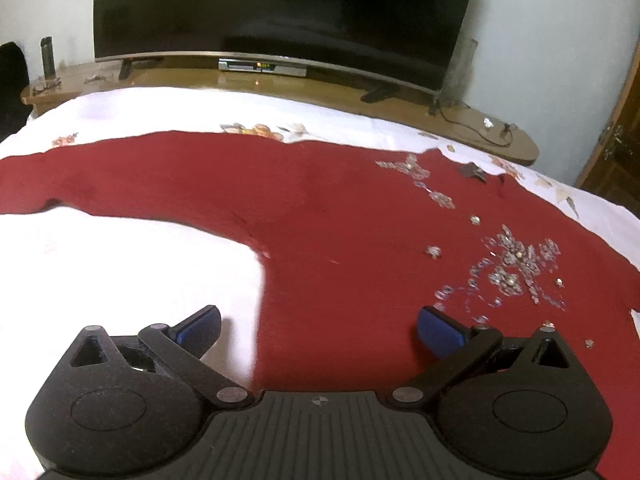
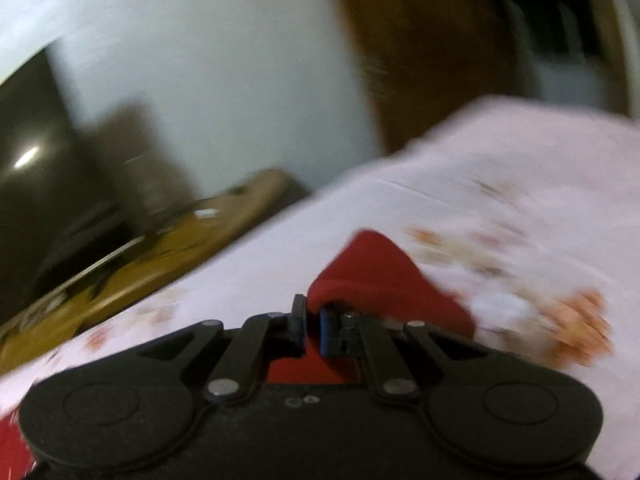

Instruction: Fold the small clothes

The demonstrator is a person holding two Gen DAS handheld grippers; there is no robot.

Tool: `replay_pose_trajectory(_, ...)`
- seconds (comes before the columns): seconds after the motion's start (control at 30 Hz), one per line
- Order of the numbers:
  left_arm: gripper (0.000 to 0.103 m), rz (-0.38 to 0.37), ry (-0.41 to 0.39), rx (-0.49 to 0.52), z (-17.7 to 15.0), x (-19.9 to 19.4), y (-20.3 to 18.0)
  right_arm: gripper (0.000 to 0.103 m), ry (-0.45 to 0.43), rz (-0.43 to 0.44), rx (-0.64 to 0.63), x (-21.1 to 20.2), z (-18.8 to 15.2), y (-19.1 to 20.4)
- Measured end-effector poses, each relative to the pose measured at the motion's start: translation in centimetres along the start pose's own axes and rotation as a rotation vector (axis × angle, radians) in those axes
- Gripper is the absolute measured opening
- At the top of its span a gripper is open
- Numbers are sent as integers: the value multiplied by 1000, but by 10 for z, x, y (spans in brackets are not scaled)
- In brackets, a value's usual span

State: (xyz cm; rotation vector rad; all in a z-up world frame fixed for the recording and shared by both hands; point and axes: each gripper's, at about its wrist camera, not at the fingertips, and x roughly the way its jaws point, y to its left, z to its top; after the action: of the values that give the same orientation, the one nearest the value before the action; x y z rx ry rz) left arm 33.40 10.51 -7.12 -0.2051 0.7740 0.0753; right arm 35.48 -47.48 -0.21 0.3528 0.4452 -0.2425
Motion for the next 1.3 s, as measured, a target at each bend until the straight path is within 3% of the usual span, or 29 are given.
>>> replay_pose_trajectory(0.23,103,18,-21,-37,-1,-17,51,7,57,272,-266,-5,-45,187)
replay_pose_trajectory(0.43,103,38,-10,-75,-4,-25,93,8,223,420,-500,12,-137,316)
replay_pose_trajectory(0.5,103,42,-6,-91,-4,-23,100,25,324,427,-586,25,-173,345)
replay_pose_trajectory(0.53,103,39,0,-96,-3,-22,102,30,342,419,-616,27,-186,352)
replay_pose_trajectory(0.57,103,32,5,-100,-3,-19,102,44,298,414,-662,18,-197,357)
replay_pose_trajectory(0.6,103,24,5,-102,-2,-17,102,55,272,431,-700,8,-202,361)
replay_pose_trajectory(0.7,103,-16,-5,-89,6,-5,88,58,226,489,-679,-21,-197,353)
replay_pose_trajectory(0.83,103,-172,-36,-39,27,18,40,57,202,452,-613,-41,-181,313)
replay_pose_trajectory(0.9,103,-247,-15,-47,36,37,18,57,194,402,-564,-45,-171,287)
replay_pose_trajectory(0.97,103,-276,18,-38,42,61,-1,57,190,343,-512,-51,-161,258)
replay_pose_trajectory(1.03,85,-306,56,-46,47,81,-13,57,189,287,-465,-53,-152,235)
replay_pose_trajectory(1.07,71,-315,79,-51,50,91,-18,57,188,268,-439,-54,-147,219)
replay_pose_trajectory(1.23,61,-314,101,-36,62,117,-37,57,185,200,-354,-53,-142,170)
replay_pose_trajectory(1.27,52,-312,102,-28,62,119,-42,57,193,193,-319,-51,-140,162)
replay_pose_trajectory(1.3,36,-297,103,-9,64,122,-47,57,205,197,-269,-46,-139,155)
